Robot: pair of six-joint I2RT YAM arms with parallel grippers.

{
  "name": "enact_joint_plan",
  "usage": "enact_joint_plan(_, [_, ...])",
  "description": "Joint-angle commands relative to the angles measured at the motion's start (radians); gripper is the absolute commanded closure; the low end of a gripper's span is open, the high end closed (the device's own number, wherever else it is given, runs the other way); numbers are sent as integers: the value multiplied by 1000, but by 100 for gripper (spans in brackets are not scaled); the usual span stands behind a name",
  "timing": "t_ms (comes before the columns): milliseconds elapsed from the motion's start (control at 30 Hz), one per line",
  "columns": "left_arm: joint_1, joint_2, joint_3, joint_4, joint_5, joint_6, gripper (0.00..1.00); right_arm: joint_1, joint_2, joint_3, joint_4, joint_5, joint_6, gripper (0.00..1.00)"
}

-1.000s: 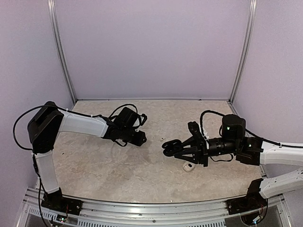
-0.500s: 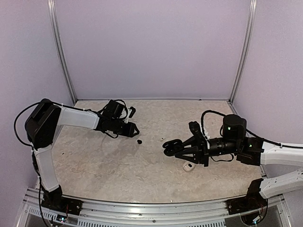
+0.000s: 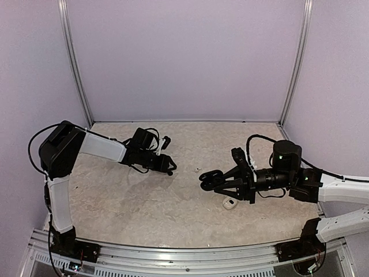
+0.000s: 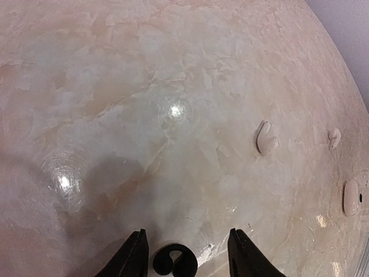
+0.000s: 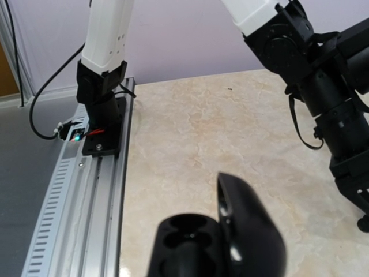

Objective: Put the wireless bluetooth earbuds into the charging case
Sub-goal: Move the left earbud to the center of the board.

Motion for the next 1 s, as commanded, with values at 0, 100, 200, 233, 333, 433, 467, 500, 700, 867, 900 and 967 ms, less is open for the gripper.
enact_joint_plan(0, [0, 13, -38, 31, 29, -12, 52, -8, -13, -11, 7, 2, 10, 100])
enact_joint_plan(100, [-5, -11, -89, 42, 31, -24, 53, -7, -16, -11, 4, 6, 10, 100])
enact_joint_plan(200, [-13, -45, -140, 50, 34, -33, 53, -7, -15, -13, 4, 8, 10, 100])
enact_joint_plan(233, [-20, -53, -154, 52, 32, -33, 54, -7, -13, -13, 4, 7, 9, 100])
enact_joint_plan(333, [-51, -89, -188, 67, 33, -33, 54, -7, -8, -13, 8, 7, 8, 100])
enact_joint_plan(433, [-92, -119, -197, 75, 47, -22, 54, -8, -1, -12, 14, 2, 9, 100])
enact_joint_plan(467, [-107, -127, -195, 76, 53, -12, 54, -7, 1, -11, 16, 0, 9, 100])
enact_joint_plan(500, [-123, -133, -197, 80, 58, -6, 54, -8, 3, -11, 17, -2, 9, 100])
enact_joint_plan(700, [-128, -164, -195, 87, 66, -10, 54, -7, -1, -8, 9, 2, 7, 100])
enact_joint_plan(867, [-86, -235, -241, 122, -12, -22, 57, -7, -10, -11, 1, 8, 7, 100])
enact_joint_plan(900, [-75, -249, -245, 126, -24, -21, 58, -8, -11, -11, 1, 9, 8, 100])
enact_joint_plan(967, [-60, -251, -245, 126, -34, -6, 59, -9, -9, -11, 2, 9, 8, 100])
